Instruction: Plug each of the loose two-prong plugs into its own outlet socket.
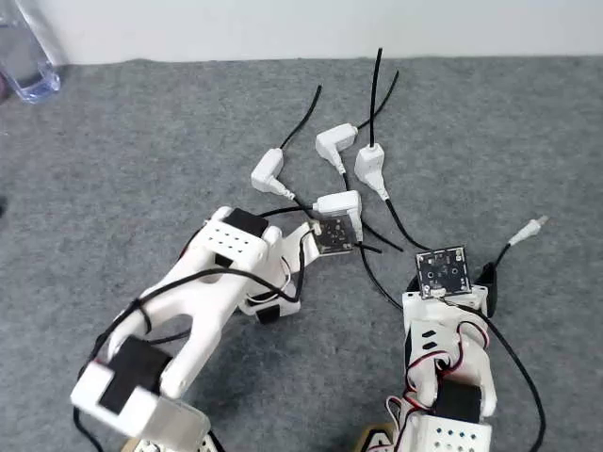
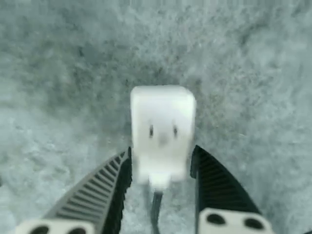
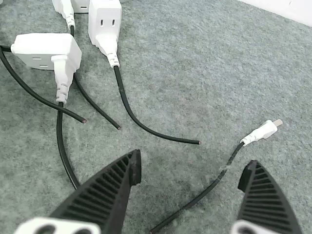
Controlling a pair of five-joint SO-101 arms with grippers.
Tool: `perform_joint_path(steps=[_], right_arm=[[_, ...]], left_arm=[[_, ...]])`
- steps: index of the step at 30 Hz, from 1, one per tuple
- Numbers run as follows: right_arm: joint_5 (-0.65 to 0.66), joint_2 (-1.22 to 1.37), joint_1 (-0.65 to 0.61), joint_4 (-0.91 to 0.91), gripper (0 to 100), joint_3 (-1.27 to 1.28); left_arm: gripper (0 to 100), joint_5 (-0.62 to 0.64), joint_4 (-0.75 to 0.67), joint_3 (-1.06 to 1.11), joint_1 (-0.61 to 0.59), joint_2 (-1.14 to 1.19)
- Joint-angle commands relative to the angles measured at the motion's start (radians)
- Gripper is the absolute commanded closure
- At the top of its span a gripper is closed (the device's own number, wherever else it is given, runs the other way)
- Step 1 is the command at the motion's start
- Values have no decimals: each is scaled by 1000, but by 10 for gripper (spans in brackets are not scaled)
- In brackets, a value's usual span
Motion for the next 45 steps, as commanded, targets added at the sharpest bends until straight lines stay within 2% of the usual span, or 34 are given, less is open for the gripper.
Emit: perform_joint_path(steps=[1, 9, 16, 37, 42, 45], right_arm=[[-9, 7, -12, -18, 682, 18], [12, 7, -12, -13, 682, 18], [15, 7, -12, -13, 682, 18], [18, 7, -12, -12, 682, 18], [18, 7, -12, -12, 682, 18], [18, 7, -12, -12, 682, 18]], left_arm=[[805, 2, 31, 28, 9, -118], [805, 3, 0, 173, 20, -279], [804, 9, -218, 318, 80, -278], [804, 6, -298, 341, 81, -275], [804, 5, -361, 344, 81, -176], [804, 9, -316, 277, 69, -112]])
